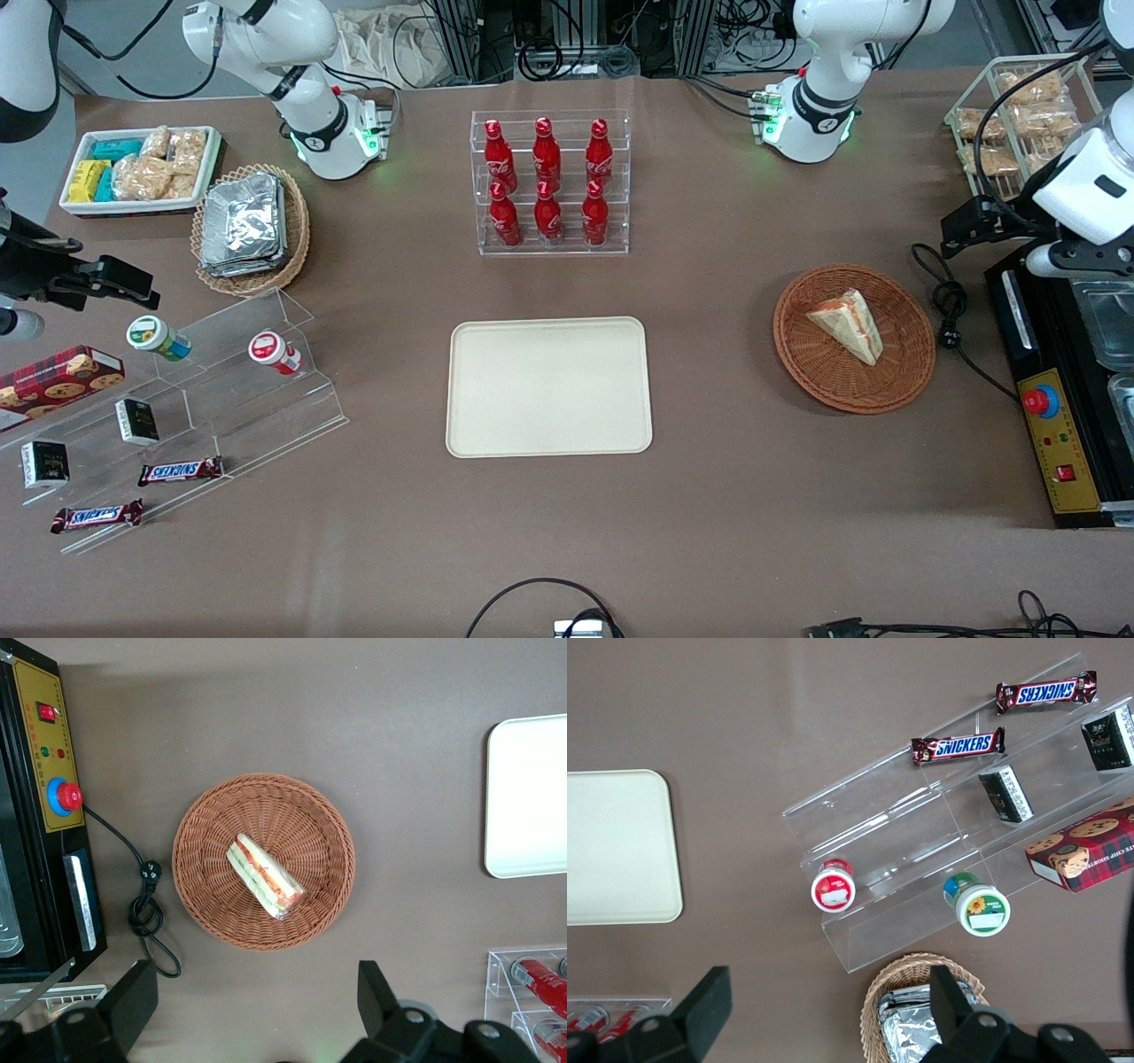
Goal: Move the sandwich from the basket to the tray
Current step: 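Move the left gripper down over the wrapped sandwich in the wicker basket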
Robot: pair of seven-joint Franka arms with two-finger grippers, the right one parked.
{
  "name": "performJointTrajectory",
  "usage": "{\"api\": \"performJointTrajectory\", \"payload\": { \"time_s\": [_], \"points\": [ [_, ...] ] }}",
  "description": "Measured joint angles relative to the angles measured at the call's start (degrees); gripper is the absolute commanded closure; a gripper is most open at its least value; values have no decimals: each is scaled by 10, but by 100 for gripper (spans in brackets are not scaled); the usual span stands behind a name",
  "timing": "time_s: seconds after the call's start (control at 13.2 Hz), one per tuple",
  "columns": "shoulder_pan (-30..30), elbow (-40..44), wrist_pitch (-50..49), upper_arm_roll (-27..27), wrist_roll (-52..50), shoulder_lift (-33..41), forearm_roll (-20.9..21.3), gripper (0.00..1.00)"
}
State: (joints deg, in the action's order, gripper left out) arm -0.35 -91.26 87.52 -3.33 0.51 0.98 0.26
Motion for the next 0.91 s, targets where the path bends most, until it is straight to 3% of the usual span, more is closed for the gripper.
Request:
{"api": "performJointTrajectory", "payload": {
  "time_s": [0.53,0.91],
  "points": [
    [0,-1,0,0,-27,-13,1,0],
    [-1,-65,56,-3,-153,-24,1,0]
  ]
}}
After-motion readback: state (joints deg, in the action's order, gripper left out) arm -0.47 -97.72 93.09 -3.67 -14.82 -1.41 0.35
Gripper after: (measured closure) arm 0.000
